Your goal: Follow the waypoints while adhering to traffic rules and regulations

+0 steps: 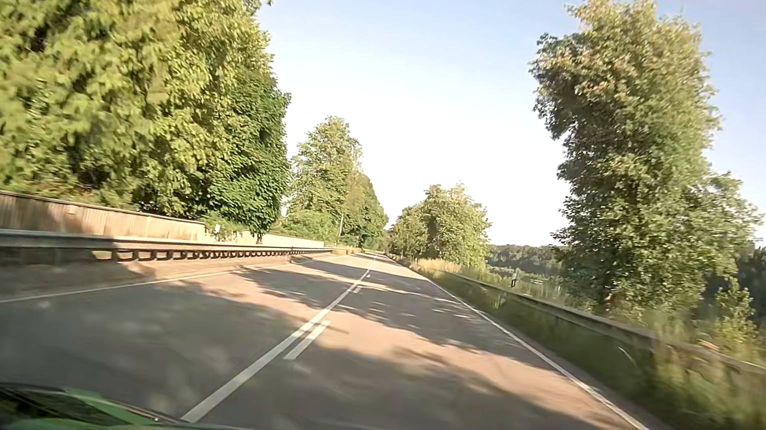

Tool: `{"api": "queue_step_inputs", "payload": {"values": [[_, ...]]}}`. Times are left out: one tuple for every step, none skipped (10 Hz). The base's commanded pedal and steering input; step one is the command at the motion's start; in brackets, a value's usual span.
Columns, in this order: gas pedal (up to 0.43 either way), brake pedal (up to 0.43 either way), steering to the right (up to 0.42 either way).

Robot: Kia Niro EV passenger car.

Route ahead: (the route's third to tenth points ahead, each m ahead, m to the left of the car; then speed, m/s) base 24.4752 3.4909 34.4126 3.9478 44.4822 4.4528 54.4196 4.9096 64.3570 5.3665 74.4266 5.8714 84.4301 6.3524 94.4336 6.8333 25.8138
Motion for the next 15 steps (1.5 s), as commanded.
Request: {"api": "queue_step_inputs", "payload": {"values": [[0.350, 0.000, -0.008], [0.339, 0.000, -0.009], [0.319, 0.000, -0.009], [0.311, 0.000, -0.009], [0.311, 0.000, -0.009], [0.311, 0.000, -0.009], [0.311, 0.000, -0.009], [0.287, 0.000, -0.009], [0.287, 0.000, -0.009], [0.287, 0.000, -0.009], [0.287, 0.000, -0.009], [0.299, 0.000, -0.008], [0.311, 0.000, -0.008], [0.319, 0.000, -0.008], [0.319, 0.000, -0.007]]}}
